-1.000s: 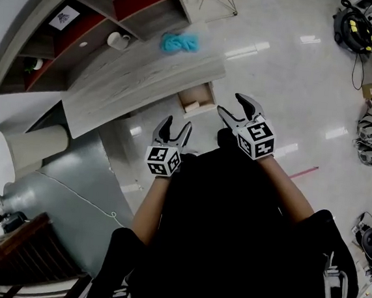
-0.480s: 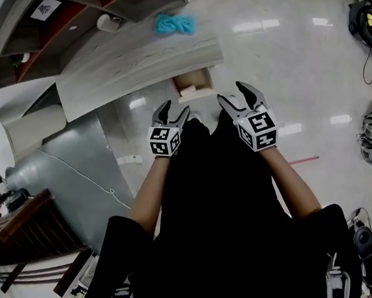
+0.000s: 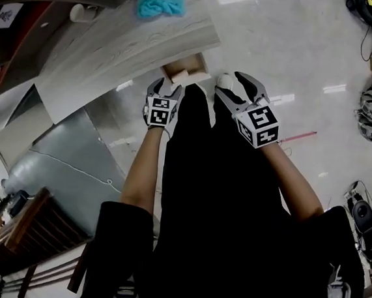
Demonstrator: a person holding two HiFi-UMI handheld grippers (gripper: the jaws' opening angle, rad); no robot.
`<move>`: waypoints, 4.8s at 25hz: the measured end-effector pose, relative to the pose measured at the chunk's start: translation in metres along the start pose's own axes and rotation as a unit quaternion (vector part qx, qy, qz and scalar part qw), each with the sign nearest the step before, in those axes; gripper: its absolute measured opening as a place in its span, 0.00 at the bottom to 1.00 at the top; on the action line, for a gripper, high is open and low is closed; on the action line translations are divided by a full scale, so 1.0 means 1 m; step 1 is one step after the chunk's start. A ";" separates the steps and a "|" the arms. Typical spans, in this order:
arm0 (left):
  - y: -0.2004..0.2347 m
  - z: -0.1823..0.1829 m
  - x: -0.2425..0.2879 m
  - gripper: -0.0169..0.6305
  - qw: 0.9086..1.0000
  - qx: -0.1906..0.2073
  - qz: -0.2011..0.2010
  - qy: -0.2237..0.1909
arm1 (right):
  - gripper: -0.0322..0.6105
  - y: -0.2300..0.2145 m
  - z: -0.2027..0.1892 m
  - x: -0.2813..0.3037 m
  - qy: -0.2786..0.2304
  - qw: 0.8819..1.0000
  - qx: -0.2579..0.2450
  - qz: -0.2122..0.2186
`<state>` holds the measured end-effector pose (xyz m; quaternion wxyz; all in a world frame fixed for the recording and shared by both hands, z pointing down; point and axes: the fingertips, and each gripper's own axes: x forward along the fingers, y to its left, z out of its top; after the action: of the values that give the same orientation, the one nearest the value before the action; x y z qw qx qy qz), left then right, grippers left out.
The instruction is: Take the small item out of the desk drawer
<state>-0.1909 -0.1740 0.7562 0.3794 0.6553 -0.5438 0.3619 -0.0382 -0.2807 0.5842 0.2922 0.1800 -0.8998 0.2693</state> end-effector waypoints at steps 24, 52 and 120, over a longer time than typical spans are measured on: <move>0.001 -0.064 0.154 0.44 0.968 0.114 -0.099 0.199 | 0.48 -0.038 -0.116 0.038 0.071 0.989 0.118 -0.046; -0.010 -0.085 0.208 0.22 0.896 0.210 -0.114 0.374 | 0.48 -0.061 -0.142 0.041 0.056 0.981 0.171 -0.072; -0.050 0.116 -0.140 0.19 0.989 -0.046 0.014 -0.136 | 0.05 -0.034 0.052 -0.055 -0.081 0.996 -0.025 -0.005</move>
<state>-0.1545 -0.2103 0.5745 0.3261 0.6726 -0.6158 0.2491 -0.0021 -0.3288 0.5277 0.2240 0.1980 -0.9263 0.2295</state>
